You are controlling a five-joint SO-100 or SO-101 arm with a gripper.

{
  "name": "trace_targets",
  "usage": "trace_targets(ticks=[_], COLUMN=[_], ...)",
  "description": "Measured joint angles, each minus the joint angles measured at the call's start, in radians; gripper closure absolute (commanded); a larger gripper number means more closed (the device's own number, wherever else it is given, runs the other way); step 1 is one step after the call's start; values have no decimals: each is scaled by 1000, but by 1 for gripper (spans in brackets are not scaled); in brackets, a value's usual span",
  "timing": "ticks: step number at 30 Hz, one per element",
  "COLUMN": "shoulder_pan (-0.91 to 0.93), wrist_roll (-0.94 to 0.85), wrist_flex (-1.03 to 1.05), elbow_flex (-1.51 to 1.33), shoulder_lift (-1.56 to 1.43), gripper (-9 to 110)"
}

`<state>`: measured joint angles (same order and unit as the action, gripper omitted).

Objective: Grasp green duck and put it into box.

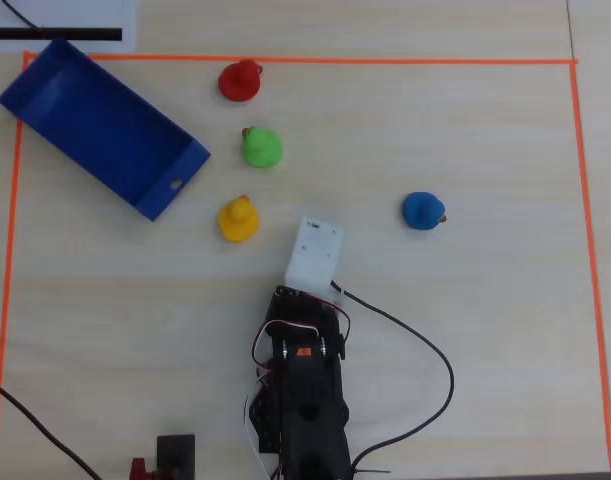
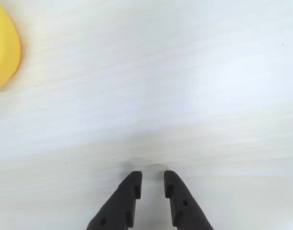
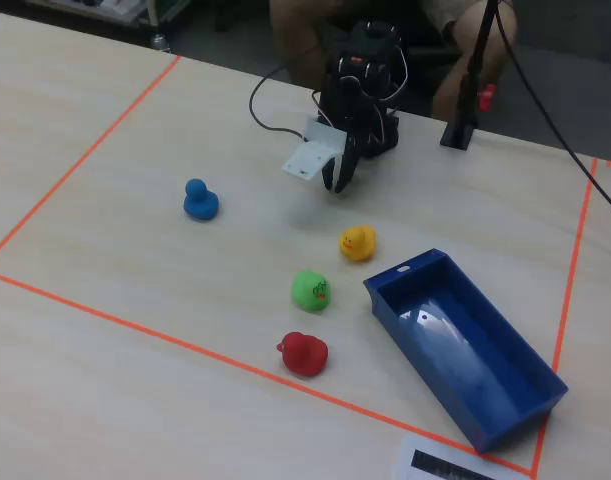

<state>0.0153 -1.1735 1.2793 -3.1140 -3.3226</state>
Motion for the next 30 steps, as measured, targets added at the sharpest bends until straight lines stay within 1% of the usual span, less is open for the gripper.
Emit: trace_targets(ticks=[4, 16, 23, 26, 30], shoulder_pan=[-5, -5, -5, 29, 110], wrist_roll=[-43, -46, -37, -41, -110], wrist_flex=[5, 6, -6, -55, -63], elbow_flex=[0, 0, 0, 41, 250], shoulder_lift=[0, 0, 8, 81, 296], gripper=[101, 101, 94, 92, 85])
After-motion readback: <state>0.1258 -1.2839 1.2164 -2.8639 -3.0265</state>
